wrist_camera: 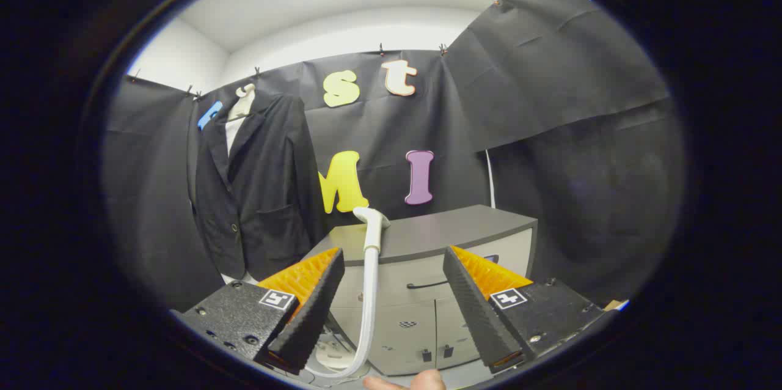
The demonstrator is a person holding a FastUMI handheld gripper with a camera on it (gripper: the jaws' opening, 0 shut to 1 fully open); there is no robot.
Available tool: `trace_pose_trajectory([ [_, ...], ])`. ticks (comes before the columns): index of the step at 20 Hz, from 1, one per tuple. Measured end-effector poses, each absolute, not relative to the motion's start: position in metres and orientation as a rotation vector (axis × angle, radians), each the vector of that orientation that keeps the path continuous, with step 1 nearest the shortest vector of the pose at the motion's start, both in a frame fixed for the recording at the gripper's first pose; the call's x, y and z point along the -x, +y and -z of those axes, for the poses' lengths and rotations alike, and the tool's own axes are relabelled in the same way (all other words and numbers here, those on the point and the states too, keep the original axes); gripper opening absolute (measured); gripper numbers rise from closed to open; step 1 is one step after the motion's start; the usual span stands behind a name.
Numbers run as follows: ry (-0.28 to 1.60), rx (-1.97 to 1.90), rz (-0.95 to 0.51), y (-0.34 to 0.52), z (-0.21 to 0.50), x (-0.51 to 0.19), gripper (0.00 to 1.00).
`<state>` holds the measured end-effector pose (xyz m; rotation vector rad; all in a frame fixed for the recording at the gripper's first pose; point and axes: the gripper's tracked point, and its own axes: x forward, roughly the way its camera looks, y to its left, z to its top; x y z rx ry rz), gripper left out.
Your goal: Iron the clothes twice with a garment steamer, once on the left side and once on the right side.
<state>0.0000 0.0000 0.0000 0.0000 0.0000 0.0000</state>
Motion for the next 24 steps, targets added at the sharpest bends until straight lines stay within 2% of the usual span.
trace_pose_trajectory([
  [11,0.015,0.041,-0.041,0.019,0.006,-0.005,1.0],
  [24,0.016,0.081,0.056,0.034,-0.022,-0.051,1.0],
])
